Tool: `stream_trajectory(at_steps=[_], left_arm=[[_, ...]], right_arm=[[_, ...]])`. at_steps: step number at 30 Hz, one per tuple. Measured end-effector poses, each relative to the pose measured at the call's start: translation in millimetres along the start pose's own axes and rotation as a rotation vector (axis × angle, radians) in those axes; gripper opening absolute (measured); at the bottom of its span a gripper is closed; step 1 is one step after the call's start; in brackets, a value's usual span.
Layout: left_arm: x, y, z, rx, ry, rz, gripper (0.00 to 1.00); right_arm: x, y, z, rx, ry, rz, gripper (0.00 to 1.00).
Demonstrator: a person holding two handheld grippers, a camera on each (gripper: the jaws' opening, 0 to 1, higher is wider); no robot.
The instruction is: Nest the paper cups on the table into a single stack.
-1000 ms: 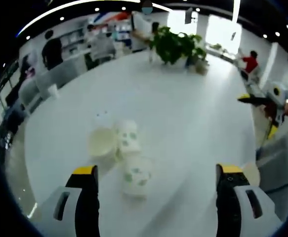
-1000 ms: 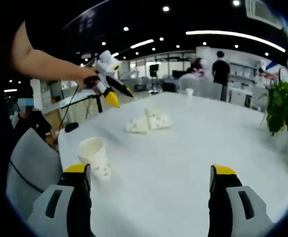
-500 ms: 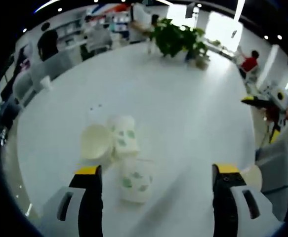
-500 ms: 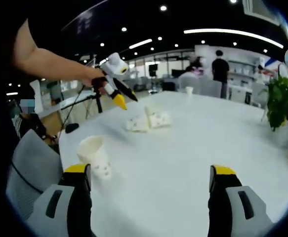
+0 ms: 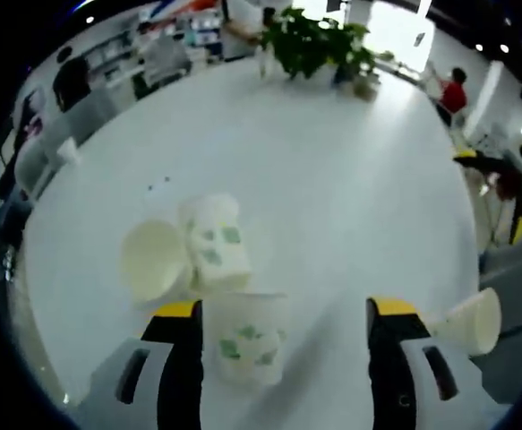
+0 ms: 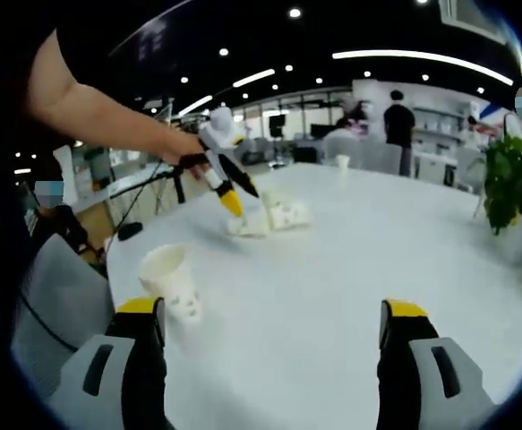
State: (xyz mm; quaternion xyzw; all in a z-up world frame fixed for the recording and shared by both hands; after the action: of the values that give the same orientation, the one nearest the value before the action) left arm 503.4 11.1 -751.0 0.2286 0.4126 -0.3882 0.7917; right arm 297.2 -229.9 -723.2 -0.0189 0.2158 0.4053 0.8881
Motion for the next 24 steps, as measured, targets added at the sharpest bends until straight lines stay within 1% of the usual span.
stream_trajectory(at_steps=[9, 12, 16, 20, 24], left_arm=[[19.4, 9.7, -11.3, -0.010, 0.061, 0.016, 0.68], [25.6, 12.9, -17.4, -0.009, 0.093, 0.029, 0.67], [30.0, 11.8, -21.0, -0.010, 0.107, 0.026, 0.65], [37.6, 13.4, -25.6, 0.003, 0.127, 0.042, 0.64], [44.3, 14.1, -24.4, -0.022, 0.131, 0.051, 0.61]], right_arm=[[-3.4, 0.9, -7.1, 0.014, 0.006, -0.007, 0.98], [-3.3, 1.6, -10.1, 0.020, 0.010, -0.007, 0.98], [-2.2, 2.0, -12.0, 0.024, 0.014, -0.006, 0.98], [-1.3, 4.2, -10.4, 0.021, 0.018, 0.000, 0.98], [-1.9, 2.9, -8.7, 0.017, 0.020, -0.002, 0.98]])
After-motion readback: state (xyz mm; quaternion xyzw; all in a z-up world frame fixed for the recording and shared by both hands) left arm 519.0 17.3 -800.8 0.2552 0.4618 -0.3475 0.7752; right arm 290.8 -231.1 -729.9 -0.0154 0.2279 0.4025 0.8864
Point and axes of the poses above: the point that each gripper's makers call its tool centre point, and the gripper's own axes: x roughly forward along the fingers, y roughly to its left, z roughly out of its top, the point moved 4 cm from there along -x, roughly backward along the fingers, and after that the axes turned 8 degrees about z, right-handed, at the moved point
